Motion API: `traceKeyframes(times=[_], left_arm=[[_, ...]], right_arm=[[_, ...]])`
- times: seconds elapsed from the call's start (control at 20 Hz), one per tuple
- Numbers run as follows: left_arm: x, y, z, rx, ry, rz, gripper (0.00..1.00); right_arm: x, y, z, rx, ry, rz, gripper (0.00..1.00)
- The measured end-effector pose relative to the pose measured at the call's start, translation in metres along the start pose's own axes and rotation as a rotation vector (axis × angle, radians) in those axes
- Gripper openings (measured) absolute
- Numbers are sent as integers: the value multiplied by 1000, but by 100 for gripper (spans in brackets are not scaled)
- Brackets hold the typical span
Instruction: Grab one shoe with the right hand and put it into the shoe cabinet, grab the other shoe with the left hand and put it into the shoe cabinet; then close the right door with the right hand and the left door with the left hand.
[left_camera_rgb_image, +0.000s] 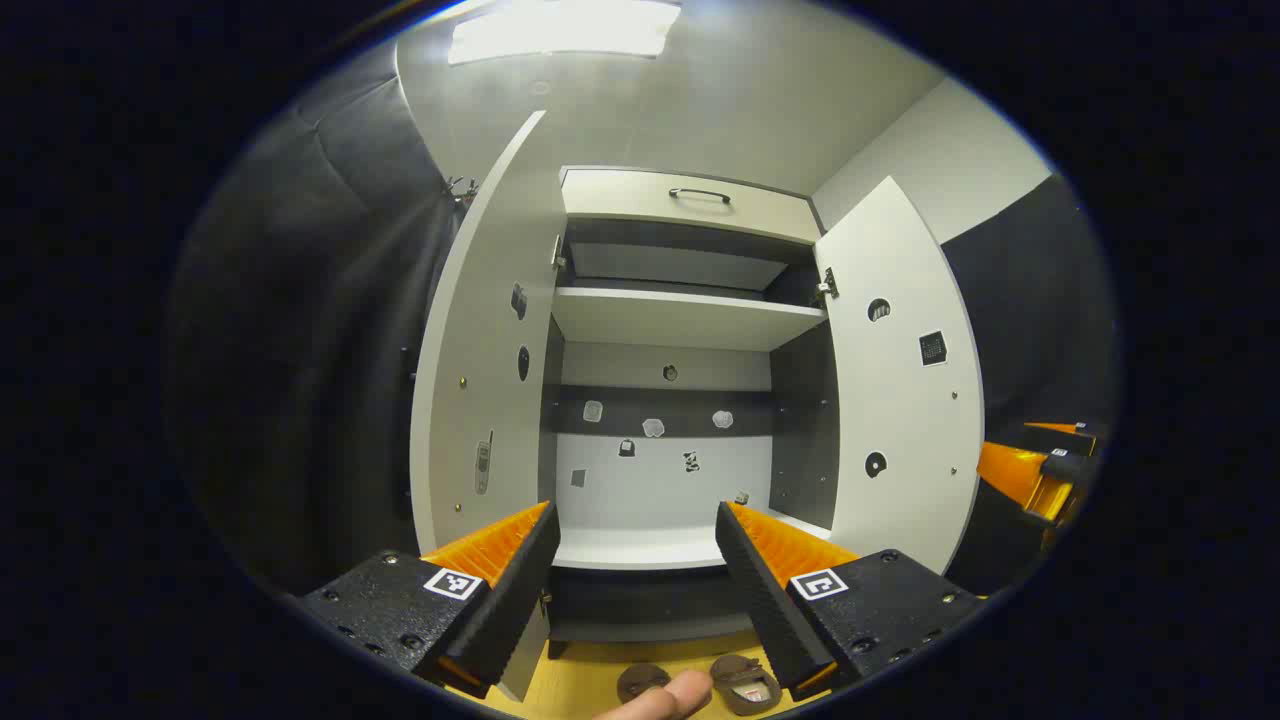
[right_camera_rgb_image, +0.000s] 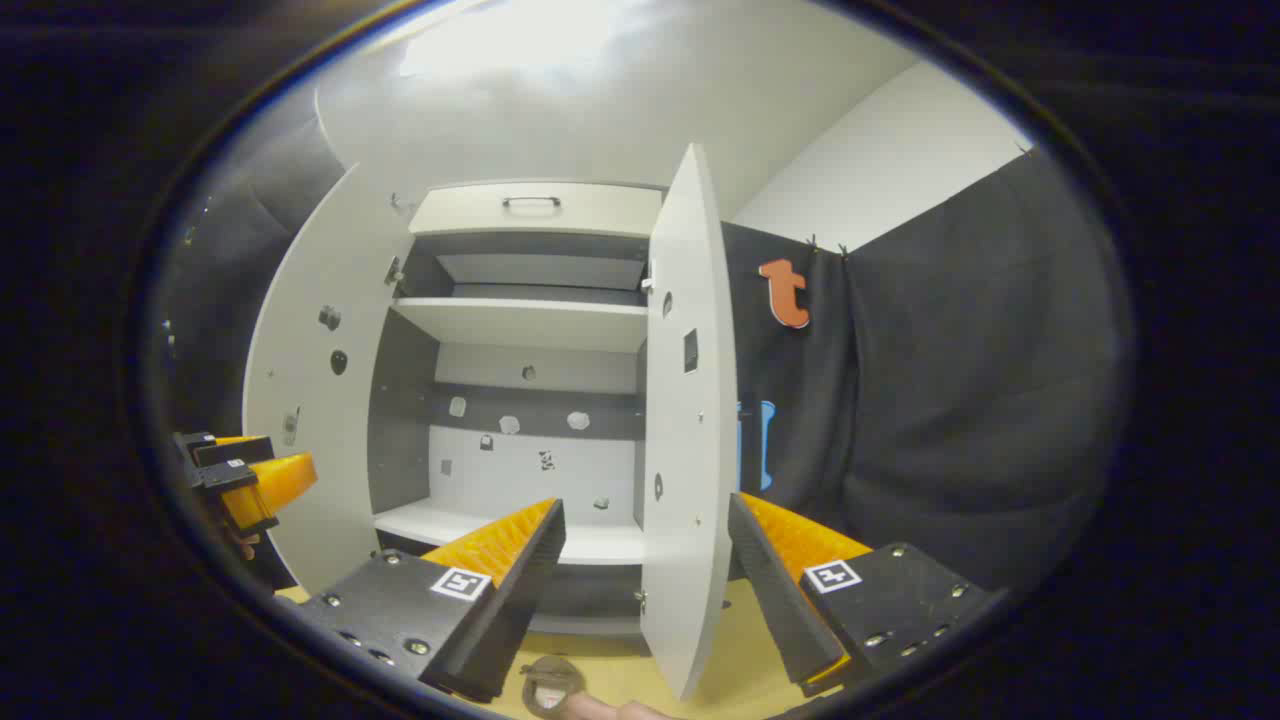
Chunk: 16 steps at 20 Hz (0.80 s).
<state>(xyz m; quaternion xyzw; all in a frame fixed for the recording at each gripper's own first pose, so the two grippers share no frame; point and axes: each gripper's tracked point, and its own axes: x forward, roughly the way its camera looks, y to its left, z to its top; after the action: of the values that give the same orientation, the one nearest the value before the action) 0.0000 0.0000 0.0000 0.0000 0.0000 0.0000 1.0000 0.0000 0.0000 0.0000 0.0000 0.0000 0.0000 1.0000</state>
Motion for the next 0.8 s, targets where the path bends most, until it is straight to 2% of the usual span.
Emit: traceKeyframes(times=[0.05,0.25,0.3,0.35,0.4,0.45,0.5,0.55,0.6,0.65,0.75,0.8], left_arm=[[3,-1,-5,-1,3,-6,96],[21,-7,-12,72,-19,-33,96],[24,-10,-15,71,-15,-36,93],[27,-13,-18,62,-9,-39,96],[30,-13,-21,58,-5,-39,96],[34,-12,-23,59,-5,-34,96],[37,-10,-27,62,-6,-24,96],[40,-9,-31,67,-2,-17,95],[42,-10,-35,66,-1,-19,96],[45,-12,-40,59,5,-29,96],[48,-14,-51,39,23,-48,94],[51,-15,-56,28,25,-53,96]], right_arm=[[3,3,-4,-11,4,5,94],[14,9,-16,-10,15,20,94],[15,9,-18,-10,12,21,94],[16,9,-20,-11,10,21,94],[17,10,-22,-8,10,20,98],[20,13,-26,-2,14,26,98],[23,16,-30,6,21,38,94],[27,21,-34,13,28,54,98],[31,24,-38,16,34,62,94],[33,22,-41,13,36,61,94],[35,23,-50,0,39,67,100],[41,32,-57,-6,44,80,98]])
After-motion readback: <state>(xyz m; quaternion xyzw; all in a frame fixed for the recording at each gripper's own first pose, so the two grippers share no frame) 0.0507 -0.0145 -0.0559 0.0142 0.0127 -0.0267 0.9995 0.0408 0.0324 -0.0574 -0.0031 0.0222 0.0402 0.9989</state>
